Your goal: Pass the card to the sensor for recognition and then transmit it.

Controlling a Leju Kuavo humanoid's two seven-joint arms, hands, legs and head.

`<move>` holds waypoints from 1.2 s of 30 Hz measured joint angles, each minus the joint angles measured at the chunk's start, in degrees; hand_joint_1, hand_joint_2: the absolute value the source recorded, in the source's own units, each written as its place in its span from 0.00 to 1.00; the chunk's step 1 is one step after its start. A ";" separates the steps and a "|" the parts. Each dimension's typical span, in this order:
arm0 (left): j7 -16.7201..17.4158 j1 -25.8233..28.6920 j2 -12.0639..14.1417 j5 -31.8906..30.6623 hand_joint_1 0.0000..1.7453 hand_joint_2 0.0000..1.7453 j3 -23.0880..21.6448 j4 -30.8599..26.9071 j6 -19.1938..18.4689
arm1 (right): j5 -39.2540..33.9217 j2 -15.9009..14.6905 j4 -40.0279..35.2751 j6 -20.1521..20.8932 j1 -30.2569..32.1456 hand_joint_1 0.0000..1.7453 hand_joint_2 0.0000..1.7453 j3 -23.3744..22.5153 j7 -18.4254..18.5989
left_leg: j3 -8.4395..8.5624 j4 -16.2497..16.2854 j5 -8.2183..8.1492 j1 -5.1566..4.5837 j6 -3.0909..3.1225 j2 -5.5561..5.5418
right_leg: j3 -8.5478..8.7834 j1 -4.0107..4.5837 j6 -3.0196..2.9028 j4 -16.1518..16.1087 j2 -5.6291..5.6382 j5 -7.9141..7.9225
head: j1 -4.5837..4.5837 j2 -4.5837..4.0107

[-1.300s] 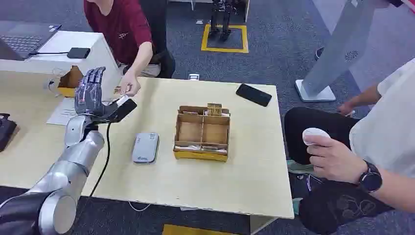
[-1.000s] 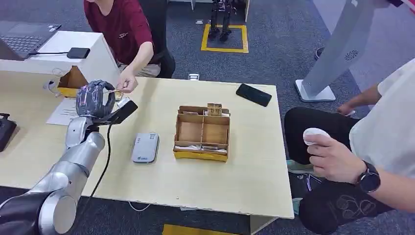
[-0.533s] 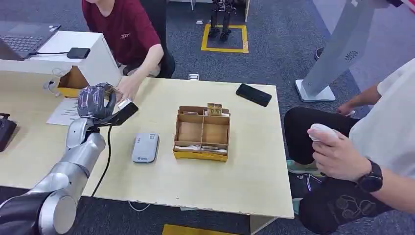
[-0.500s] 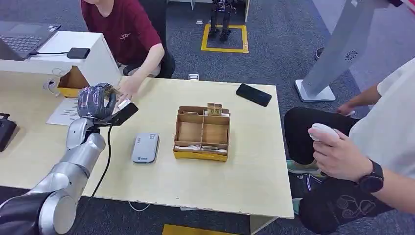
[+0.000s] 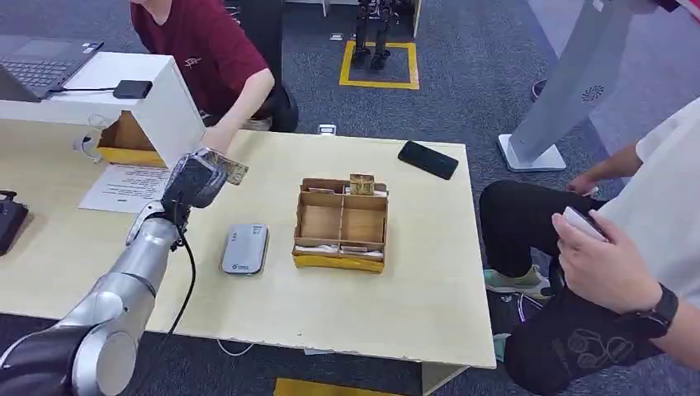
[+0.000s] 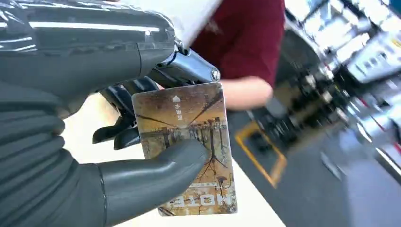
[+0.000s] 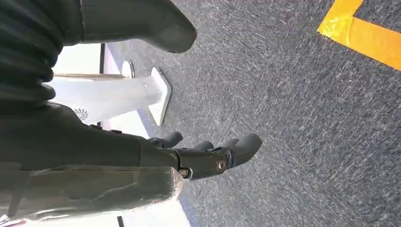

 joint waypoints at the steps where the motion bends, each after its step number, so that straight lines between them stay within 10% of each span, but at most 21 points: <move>1: -0.26 0.14 0.06 0.89 1.00 1.00 0.00 -0.24 -2.04 | 0.09 0.00 0.00 0.00 0.01 0.00 1.00 -0.15 -0.02 | 0.00 0.00 0.00 0.00 0.00 0.00 | -0.01 0.00 0.00 0.00 0.01 0.00 | -0.02 0.00; 36: -0.50 9.04 8.07 2.11 1.00 1.00 -6.97 -1.11 -3.53 | 0.70 0.00 0.00 -0.04 0.19 0.00 1.00 -3.69 -0.18 | -0.09 -0.01 0.04 0.01 0.01 0.00 | -0.10 0.00 -0.02 0.00 0.00 0.02 | 0.00 0.00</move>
